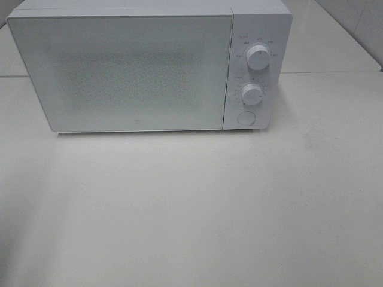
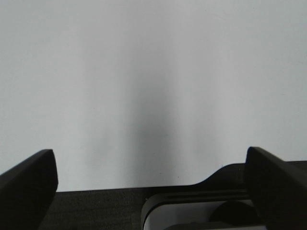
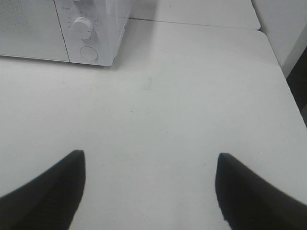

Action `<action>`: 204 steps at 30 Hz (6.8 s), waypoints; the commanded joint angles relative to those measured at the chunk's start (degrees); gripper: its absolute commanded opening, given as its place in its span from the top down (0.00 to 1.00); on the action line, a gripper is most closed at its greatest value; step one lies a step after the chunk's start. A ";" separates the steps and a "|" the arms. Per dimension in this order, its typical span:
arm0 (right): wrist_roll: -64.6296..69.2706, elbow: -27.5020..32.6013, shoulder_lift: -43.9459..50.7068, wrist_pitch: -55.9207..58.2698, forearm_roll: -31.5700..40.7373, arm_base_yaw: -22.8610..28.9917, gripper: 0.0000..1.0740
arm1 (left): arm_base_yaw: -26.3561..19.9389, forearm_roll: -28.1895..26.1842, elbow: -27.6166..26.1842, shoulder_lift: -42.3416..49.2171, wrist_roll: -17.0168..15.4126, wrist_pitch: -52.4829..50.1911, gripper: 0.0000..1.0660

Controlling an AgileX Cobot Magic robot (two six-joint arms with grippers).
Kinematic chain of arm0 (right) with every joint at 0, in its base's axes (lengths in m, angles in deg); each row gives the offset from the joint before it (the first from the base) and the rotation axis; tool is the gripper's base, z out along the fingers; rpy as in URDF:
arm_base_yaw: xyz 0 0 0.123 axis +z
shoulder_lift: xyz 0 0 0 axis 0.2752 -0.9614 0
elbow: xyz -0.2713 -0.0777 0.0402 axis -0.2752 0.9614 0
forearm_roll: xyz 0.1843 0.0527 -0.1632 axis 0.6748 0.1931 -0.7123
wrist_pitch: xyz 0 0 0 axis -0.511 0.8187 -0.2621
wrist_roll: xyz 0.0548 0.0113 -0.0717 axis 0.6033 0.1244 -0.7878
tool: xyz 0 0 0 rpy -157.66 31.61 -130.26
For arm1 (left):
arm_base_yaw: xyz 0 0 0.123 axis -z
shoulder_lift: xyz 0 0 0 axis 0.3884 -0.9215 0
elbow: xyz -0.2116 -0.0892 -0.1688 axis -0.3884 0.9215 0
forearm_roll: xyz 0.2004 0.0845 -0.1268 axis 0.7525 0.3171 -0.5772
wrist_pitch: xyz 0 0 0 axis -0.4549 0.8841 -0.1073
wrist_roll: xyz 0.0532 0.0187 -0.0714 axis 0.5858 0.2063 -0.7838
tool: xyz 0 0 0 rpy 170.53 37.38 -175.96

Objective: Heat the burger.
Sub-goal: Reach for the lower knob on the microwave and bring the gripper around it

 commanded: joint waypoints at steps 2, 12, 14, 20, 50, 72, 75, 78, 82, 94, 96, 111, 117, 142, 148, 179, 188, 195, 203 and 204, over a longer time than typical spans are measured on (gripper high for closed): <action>0.29 0.11 1.55 -0.97 -0.23 -0.34 0.30 | -0.11 0.34 1.15 5.21 -0.57 -1.38 0.08; 0.29 0.11 1.55 -0.97 -0.23 -0.34 0.30 | 0.00 0.29 1.95 17.76 -2.46 2.18 0.08; 0.29 0.11 1.55 -0.97 -0.23 -0.34 0.30 | 0.00 0.57 2.35 18.74 -2.92 2.64 0.08; 0.29 0.11 1.55 -0.97 -0.23 -0.34 0.30 | 0.00 1.55 2.92 25.21 -3.55 3.21 0.08; 0.46 0.11 1.55 -0.97 -0.23 -0.34 0.30 | 0.00 3.55 2.92 42.63 -3.55 3.21 0.08; 0.86 -1.43 -3.90 -4.93 -0.34 -0.29 0.30 | 0.00 3.61 2.92 42.74 -3.55 3.21 0.08; 0.92 -1.38 -5.50 -8.19 -0.23 -0.29 0.30 | 0.00 3.61 2.92 42.74 -3.55 3.21 0.08; 0.92 -0.40 -7.39 -12.55 -0.17 -0.29 0.30 | 0.00 3.61 2.92 42.74 -3.55 3.21 0.08; 0.92 1.32 -11.40 -19.14 -0.17 -0.29 0.30 | 0.00 3.61 2.92 42.74 -3.55 3.21 0.08; 1.03 4.81 -21.54 -36.84 -0.17 -0.29 0.30 | 0.00 3.61 2.92 42.74 -3.55 3.21 0.08; 1.32 5.04 -24.75 -41.31 -0.17 -0.29 0.30 | 0.00 3.61 2.92 42.74 -3.55 3.21 0.08; 1.38 5.04 -43.54 -62.57 -0.17 -0.29 0.30 | 0.00 3.61 2.92 42.74 -3.55 3.21 0.08; 1.38 5.04 -50.19 -71.45 -0.17 -0.29 0.30 | 0.00 3.61 2.92 42.74 -3.55 3.21 0.08; -12.32 13.41 -76.09 -110.29 18.96 5.33 0.30 | 0.00 3.61 2.92 42.74 -3.55 3.21 0.08; -16.90 13.64 -81.93 -115.62 27.04 12.83 0.30 | 0.00 3.61 2.92 42.74 -3.55 3.21 0.08; -22.06 7.62 -97.46 -128.86 56.67 41.42 0.30 | 0.00 3.61 2.92 42.74 -3.55 3.21 0.08; -17.42 5.90 -100.38 -130.00 53.06 39.48 0.30 | 0.00 3.61 2.92 42.74 -3.55 3.21 0.08; -17.13 3.15 -103.25 -130.12 50.82 38.27 0.30 | 0.00 3.61 2.92 42.69 -3.55 3.21 0.08; -17.13 -0.17 -105.88 -130.12 50.76 38.27 0.30 | 0.00 3.61 2.92 42.34 -3.55 3.21 0.08; -17.13 -0.52 -106.40 -130.12 50.76 38.27 0.30 | 0.00 3.61 2.92 42.34 -3.55 3.21 0.08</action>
